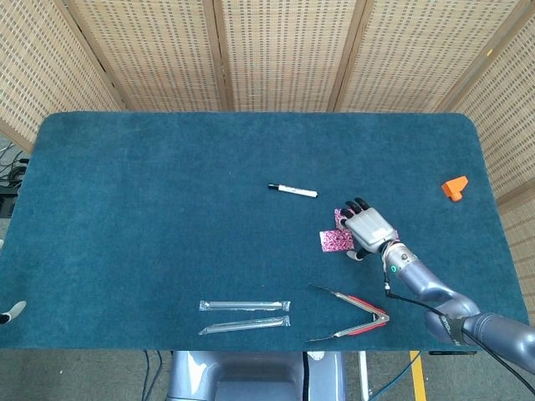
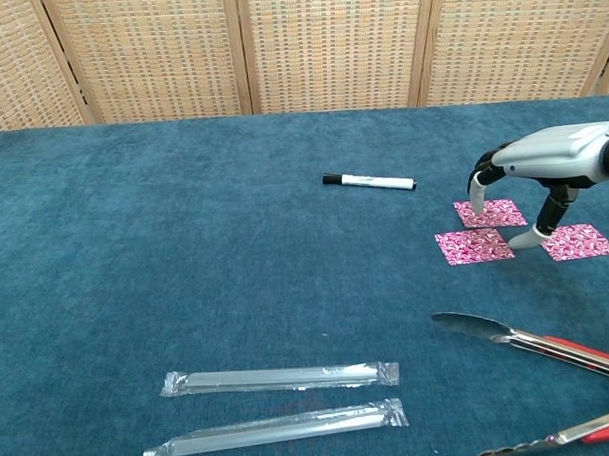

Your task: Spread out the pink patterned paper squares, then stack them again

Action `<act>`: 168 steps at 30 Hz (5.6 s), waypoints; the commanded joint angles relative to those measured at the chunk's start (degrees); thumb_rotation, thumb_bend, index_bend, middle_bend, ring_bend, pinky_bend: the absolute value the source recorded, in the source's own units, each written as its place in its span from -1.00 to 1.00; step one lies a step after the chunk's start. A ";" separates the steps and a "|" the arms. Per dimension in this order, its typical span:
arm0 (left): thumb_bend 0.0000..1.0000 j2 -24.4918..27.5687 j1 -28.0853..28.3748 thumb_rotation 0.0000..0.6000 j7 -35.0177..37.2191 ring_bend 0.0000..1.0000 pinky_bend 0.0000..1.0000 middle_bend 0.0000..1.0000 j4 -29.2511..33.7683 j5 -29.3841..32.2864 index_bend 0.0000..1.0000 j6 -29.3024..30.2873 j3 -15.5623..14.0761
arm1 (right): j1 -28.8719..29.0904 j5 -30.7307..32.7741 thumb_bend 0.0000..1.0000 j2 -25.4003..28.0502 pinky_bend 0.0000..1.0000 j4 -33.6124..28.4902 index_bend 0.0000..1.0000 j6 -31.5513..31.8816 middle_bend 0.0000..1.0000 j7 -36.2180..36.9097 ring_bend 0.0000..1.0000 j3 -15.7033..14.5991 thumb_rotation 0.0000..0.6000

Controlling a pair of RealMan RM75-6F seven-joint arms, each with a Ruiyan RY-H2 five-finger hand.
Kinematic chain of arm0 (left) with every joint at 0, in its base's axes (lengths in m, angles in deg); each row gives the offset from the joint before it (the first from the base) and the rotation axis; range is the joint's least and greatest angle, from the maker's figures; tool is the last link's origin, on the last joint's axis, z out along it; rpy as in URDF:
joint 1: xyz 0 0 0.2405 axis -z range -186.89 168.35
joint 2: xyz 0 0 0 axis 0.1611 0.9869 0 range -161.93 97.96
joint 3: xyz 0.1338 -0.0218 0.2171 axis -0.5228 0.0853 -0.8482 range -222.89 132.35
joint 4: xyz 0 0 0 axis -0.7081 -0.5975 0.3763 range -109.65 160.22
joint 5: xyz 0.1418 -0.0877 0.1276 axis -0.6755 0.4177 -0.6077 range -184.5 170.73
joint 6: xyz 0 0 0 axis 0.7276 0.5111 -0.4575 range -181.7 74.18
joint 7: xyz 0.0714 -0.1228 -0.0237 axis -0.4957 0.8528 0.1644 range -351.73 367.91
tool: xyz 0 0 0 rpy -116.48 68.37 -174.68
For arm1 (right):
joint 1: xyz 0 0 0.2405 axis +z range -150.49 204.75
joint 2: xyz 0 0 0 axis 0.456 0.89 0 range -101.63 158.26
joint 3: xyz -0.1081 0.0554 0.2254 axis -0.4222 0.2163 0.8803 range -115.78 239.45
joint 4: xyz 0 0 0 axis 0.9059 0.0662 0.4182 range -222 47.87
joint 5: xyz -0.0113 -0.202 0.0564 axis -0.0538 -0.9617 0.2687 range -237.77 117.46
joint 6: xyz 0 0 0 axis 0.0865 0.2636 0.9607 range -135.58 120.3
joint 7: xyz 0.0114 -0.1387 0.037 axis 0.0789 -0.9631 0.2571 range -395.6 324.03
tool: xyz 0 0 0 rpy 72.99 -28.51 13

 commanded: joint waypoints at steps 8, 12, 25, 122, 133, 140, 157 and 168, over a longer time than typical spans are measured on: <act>-0.92 0.18 -0.16 1.00 0.52 -1.00 -1.00 -1.00 -0.35 -0.21 -0.94 0.14 -0.03 | 0.71 4.34 -0.48 -3.43 -1.00 3.61 -0.37 -0.70 -0.64 -2.57 -1.00 1.10 0.66; -0.93 0.25 -0.19 1.00 0.53 -1.00 -1.00 -1.00 -0.31 -0.25 -0.94 0.16 -0.02 | 0.79 4.79 -0.48 -4.32 -1.00 4.43 -0.37 -0.40 -0.64 -3.25 -1.00 1.14 0.66; -0.92 0.56 -0.40 1.00 0.45 -1.00 -1.00 -1.00 0.02 -0.49 -0.94 0.48 -0.07 | 0.31 4.78 -0.48 -6.94 -1.00 7.22 -0.37 0.79 -0.64 -4.76 -1.00 0.51 0.67; -0.93 0.44 -1.27 1.00 1.49 -1.00 -1.00 -1.00 -1.16 -0.11 -0.94 0.89 0.09 | -0.55 0.52 -0.38 -9.47 -1.00 9.28 -0.24 0.43 -0.61 -2.96 -1.00 0.20 1.00; -0.93 0.60 -1.31 1.00 1.69 -1.00 -1.00 -1.00 -0.85 -0.71 -0.94 1.27 0.10 | -1.53 0.15 -0.38 -5.24 -1.00 4.24 -0.24 2.76 -0.61 -3.18 -1.00 0.47 1.00; -0.93 0.75 -1.35 1.00 1.67 -1.00 -1.00 -1.00 -0.62 -1.09 -0.94 1.48 0.05 | -2.56 0.21 -0.38 -2.88 -1.00 2.39 -0.24 4.02 -0.61 -2.57 -1.00 0.45 1.00; -0.93 0.84 -1.15 1.00 0.81 -1.00 -1.00 -1.00 0.26 -1.64 -0.94 1.57 0.02 | -7.08 -1.97 -0.38 1.12 -1.00 5.63 -0.24 6.94 -0.61 2.21 -1.00 -1.69 1.00; -0.93 1.12 -1.66 1.00 0.08 -1.00 -1.00 -1.00 1.06 -1.78 -0.94 2.33 -0.20 | -7.99 -4.72 -0.38 -1.17 -1.00 11.94 -0.24 6.92 -0.61 6.56 -1.00 -2.53 1.00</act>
